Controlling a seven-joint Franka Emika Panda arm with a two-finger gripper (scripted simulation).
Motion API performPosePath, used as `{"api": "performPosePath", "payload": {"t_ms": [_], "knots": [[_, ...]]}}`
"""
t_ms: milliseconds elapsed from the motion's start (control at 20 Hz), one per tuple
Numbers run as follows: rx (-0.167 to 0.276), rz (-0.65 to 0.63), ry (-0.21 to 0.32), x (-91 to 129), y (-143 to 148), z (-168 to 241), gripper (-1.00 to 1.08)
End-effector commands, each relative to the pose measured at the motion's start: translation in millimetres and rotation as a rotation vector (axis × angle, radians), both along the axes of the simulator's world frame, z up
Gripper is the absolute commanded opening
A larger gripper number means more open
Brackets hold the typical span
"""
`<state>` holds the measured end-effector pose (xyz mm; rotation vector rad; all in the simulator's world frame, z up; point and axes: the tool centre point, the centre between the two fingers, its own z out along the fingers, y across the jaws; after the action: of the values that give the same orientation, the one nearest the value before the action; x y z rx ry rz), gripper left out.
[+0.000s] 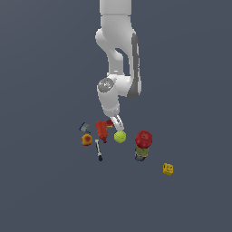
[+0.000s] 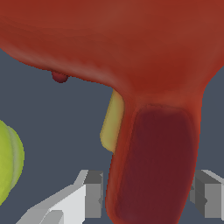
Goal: Pick up a designated object from a clutter of objects.
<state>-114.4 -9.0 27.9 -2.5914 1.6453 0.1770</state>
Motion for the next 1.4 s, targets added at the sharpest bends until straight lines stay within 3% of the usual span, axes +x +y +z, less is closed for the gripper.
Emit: {"api": "performPosePath", "payload": {"t_ms": [0,600,1350], "knots": [[0.000,0.000,0.000,0,0,0,-1.00],[-0.001,0.000,0.002,6,15,38,-1.00],[-0.007,0.001,0.008,26,62,165,-1.00]]}}
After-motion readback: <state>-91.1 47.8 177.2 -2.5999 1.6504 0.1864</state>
